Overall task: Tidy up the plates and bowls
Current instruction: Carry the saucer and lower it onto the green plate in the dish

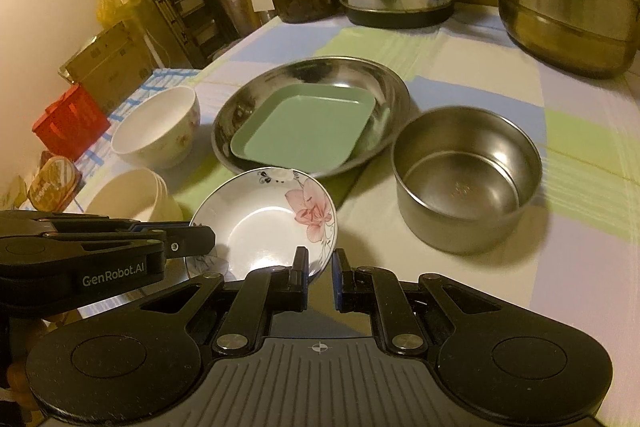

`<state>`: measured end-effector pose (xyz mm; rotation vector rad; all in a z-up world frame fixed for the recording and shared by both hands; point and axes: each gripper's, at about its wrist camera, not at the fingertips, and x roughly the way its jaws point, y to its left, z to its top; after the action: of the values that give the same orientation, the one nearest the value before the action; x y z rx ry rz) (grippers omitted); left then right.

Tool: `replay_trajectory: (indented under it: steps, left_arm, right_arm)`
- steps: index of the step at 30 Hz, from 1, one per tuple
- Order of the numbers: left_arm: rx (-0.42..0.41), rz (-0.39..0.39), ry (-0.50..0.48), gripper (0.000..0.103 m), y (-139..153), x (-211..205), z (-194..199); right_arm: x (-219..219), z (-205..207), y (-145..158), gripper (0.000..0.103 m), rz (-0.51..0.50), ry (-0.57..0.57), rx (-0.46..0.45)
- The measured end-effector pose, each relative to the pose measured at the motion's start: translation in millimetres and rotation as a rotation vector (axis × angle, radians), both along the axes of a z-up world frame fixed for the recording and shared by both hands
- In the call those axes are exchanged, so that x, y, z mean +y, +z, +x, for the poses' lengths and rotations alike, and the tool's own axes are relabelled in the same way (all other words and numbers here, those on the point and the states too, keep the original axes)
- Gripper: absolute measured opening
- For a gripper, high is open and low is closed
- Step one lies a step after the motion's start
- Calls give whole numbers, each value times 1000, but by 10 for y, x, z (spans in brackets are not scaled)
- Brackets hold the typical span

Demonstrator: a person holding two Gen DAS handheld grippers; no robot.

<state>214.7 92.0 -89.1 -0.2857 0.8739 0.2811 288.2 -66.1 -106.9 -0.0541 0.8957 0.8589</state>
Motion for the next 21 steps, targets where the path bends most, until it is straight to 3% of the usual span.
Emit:
replay_trajectory:
  steps: [21]
  left_arm:
    - [-17, 17, -37, 8, 66, 489, 484]
  right_arm:
    - [465, 448, 73, 12, 3, -38, -14]
